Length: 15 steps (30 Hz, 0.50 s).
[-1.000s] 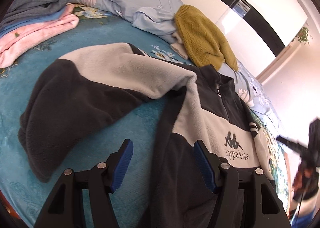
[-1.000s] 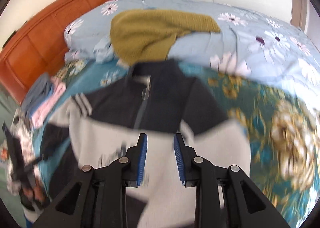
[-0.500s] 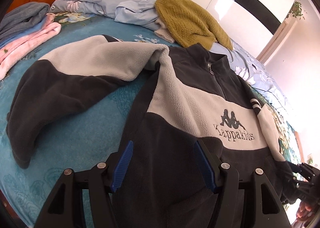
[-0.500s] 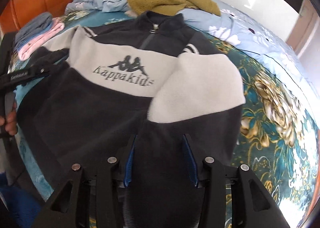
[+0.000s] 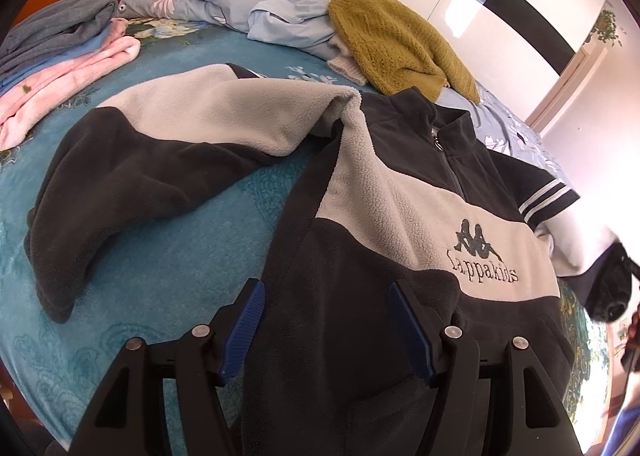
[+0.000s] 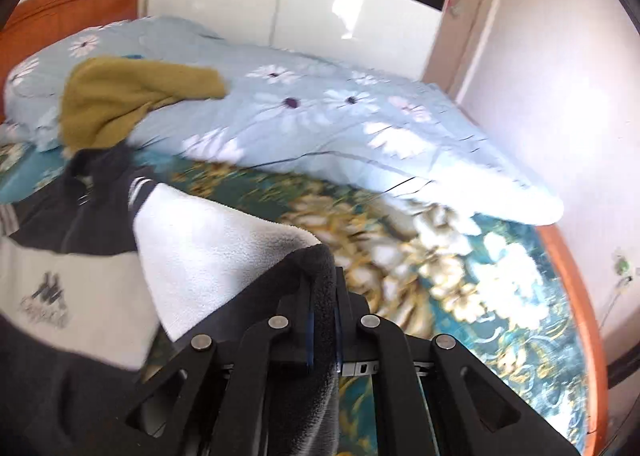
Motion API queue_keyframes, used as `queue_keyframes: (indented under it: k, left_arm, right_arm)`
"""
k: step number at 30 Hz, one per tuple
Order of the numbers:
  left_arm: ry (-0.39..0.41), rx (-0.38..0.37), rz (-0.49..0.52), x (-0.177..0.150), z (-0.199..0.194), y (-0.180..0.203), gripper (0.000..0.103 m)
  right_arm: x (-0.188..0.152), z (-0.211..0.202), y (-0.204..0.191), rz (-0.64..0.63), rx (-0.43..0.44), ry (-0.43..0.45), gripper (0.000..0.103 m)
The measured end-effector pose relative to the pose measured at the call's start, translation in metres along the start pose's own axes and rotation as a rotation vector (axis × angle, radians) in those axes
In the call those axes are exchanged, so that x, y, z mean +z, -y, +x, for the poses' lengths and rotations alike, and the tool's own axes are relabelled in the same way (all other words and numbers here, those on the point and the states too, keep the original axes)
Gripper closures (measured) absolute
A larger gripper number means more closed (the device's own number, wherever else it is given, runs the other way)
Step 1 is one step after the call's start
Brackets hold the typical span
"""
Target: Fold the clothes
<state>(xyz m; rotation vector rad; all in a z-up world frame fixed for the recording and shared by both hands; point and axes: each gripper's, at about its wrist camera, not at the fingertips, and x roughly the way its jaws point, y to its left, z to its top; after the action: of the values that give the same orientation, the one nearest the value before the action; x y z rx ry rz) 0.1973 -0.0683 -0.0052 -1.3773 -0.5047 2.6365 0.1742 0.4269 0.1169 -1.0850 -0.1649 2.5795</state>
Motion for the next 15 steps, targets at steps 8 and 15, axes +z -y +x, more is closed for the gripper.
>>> queue_keyframes:
  k: [8,15]
  left_arm:
    - [-0.003,0.026,-0.018,-0.002,-0.002,-0.004,0.034]
    - [0.002,0.000,-0.041,-0.005,-0.013,-0.016,0.034]
  right_arm:
    - [0.047,0.092,0.050,0.098,-0.179,-0.062,0.097]
    - [0.038,0.138,0.044,0.171,-0.152,-0.176,0.097]
